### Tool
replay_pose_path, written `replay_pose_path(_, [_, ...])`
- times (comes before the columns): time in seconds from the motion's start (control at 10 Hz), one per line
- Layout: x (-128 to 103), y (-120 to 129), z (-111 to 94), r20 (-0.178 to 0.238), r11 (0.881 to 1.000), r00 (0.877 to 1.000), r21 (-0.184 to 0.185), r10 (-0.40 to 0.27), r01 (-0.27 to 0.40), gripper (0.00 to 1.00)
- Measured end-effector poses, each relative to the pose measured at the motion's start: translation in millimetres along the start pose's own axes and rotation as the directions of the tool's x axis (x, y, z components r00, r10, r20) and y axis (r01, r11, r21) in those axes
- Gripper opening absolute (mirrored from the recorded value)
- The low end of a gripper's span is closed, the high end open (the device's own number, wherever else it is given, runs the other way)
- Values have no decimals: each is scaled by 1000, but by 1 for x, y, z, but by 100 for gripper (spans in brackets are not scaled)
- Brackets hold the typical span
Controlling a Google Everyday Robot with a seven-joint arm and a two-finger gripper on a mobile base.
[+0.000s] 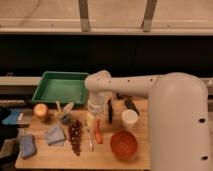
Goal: Place pepper in paper cup
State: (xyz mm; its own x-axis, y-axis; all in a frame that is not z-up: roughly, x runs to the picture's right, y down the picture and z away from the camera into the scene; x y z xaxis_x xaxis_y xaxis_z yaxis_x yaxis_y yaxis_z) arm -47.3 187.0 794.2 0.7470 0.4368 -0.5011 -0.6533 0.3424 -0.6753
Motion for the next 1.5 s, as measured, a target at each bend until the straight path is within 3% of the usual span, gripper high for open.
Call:
replay_pose_path(0.2, [7,3,15,-22,999,999,-33,24,-24,62])
replay_pose_path(0.3, [7,5,21,-35,999,999,-26,30,-31,62])
replay_pose_path(0.6, [12,-4,34,-92,995,991,36,96,-93,62])
replay_pose_path(0.8, [11,-7,46,-149,982,978,144,143,-122,62])
replay_pose_path(0.9, [11,-9,49,-156,977,974,160,164,-139,62])
replay_pose_path(1.1, [11,-11,51,-165,976,971,158,175,-149,61])
replay_pose_path(1.3, [11,-12,47,-163,976,971,159,174,-148,48])
replay_pose_path(1.5, [10,-12,46,-164,977,971,156,173,-147,25])
